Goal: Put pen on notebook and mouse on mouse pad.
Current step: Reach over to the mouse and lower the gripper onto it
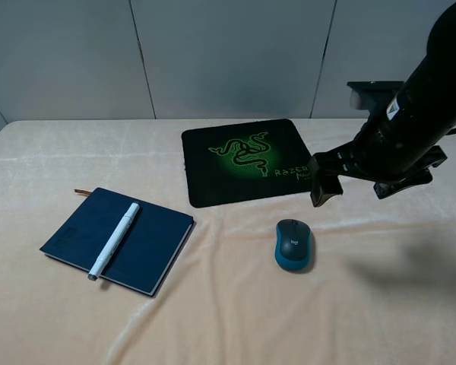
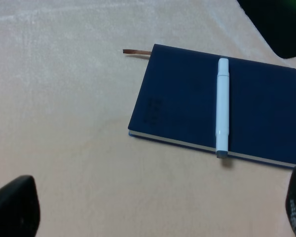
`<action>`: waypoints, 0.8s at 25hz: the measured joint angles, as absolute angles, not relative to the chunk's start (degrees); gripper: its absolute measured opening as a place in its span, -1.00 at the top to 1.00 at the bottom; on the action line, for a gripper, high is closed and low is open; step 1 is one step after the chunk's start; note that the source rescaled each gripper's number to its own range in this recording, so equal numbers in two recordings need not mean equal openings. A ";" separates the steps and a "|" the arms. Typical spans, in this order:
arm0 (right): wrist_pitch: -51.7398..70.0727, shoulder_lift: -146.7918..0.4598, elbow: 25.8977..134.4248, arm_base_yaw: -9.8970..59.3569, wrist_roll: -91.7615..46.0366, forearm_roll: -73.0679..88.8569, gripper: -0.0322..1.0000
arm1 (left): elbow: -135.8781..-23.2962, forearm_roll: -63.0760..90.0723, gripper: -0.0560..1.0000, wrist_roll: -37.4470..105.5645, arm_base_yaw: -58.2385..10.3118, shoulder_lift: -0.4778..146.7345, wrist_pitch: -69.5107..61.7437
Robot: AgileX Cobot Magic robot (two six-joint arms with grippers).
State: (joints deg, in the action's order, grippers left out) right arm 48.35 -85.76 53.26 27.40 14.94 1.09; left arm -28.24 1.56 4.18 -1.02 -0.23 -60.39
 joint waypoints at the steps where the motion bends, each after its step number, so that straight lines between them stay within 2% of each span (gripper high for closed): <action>1: 48.21 -86.50 53.26 28.10 15.30 1.16 -1.00 | -28.24 1.56 -1.00 4.18 -1.02 -0.23 -60.39; 5: 47.47 -90.05 53.26 30.08 15.56 2.62 -1.00 | -28.24 1.56 -1.00 4.18 -1.02 -0.23 -60.39; 20: 45.90 -103.52 59.34 30.19 11.67 5.93 -1.00 | -28.24 1.56 -1.00 4.18 -1.02 -0.23 -60.39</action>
